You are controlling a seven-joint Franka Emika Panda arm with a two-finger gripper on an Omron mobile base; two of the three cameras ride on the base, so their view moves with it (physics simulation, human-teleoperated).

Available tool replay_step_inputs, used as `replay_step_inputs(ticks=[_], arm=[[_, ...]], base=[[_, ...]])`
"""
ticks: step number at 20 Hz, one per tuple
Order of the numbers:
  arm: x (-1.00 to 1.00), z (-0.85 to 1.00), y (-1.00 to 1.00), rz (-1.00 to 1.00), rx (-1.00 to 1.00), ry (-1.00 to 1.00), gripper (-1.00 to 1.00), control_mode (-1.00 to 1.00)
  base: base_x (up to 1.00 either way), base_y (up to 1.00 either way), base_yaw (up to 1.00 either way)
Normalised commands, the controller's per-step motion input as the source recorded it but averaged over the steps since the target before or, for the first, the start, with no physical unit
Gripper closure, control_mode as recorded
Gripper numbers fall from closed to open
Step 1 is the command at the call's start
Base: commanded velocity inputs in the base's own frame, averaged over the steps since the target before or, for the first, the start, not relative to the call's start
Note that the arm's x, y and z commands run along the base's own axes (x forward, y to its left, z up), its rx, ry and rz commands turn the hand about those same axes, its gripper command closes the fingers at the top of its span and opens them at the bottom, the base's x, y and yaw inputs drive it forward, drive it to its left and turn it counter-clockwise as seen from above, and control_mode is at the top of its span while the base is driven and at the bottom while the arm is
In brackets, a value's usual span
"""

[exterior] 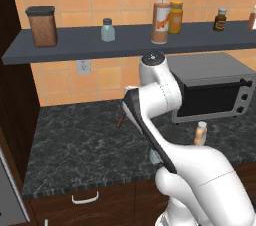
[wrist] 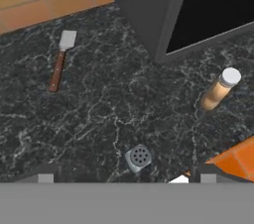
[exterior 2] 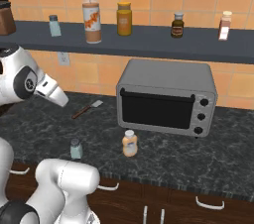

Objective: Put the shaker and condiment bottle from the counter next to their counterparts in the cabinet.

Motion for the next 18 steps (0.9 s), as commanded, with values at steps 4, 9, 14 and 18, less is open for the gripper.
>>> replay_step_inputs(ticks=[4, 9, 14, 18], arm=[[0.2, -0.19, 0.38, -0.26, -0.28, 0.0, -1.0, -1.0], [0.09, -0.34, 0.3, -0.12, -0.14, -0.01, -1.0, -1.0], [0.0, -0.67, 0.0, 0.0, 0.0, -0.15, -1.0, -1.0], [0.0, -0.6, 0.02, 0.0, 0.0, -0.29, -1.0, -1.0]], base=[[0.0, 0.0, 0.0], [0.0, 0.0, 0.0], [0.0, 0.0, 0.0], [0.0, 0.0, 0.0]])
